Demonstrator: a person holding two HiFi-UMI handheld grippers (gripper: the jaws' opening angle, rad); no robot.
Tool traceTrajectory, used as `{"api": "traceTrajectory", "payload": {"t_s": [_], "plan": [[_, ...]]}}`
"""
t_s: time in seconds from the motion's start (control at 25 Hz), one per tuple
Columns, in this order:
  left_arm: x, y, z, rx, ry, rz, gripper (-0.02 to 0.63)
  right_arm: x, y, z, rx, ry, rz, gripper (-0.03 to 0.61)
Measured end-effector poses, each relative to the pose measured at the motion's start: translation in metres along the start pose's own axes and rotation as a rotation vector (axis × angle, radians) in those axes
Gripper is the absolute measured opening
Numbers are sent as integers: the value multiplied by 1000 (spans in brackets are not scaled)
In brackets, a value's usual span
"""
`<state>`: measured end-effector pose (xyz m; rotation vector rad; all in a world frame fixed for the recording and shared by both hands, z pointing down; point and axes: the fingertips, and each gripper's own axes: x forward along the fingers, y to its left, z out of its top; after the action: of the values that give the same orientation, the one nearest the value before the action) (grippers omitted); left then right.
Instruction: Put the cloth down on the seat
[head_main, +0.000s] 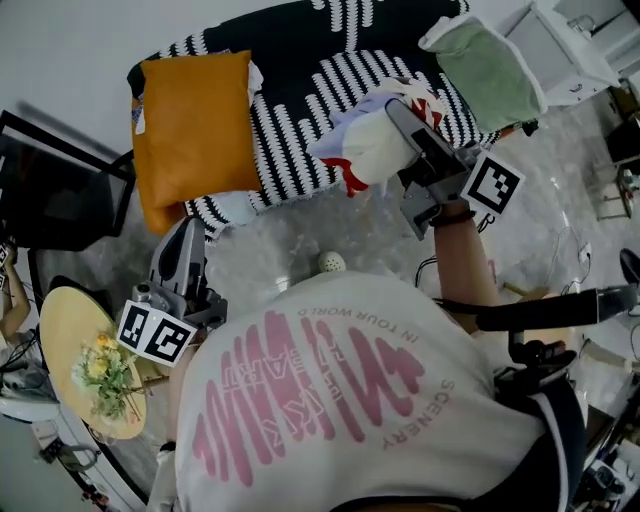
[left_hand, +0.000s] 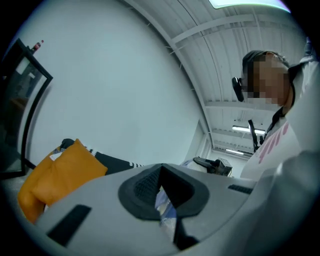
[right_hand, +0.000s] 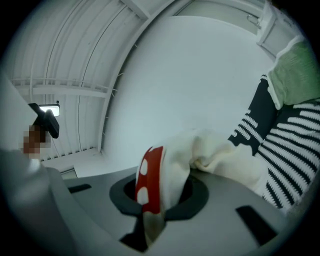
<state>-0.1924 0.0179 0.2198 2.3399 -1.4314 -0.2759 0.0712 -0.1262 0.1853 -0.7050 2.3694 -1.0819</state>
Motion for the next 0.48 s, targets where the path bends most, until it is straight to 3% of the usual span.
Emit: {"api": "traceTrajectory", "payload": {"t_s": [0.24, 0.48], "plan": [[-40, -2, -37, -29, -82, 147, 9, 4, -27, 2, -39, 32, 44, 52], [-44, 35, -24, -97, -110, 341, 9, 82, -85, 15, -2, 120, 28, 52]]}}
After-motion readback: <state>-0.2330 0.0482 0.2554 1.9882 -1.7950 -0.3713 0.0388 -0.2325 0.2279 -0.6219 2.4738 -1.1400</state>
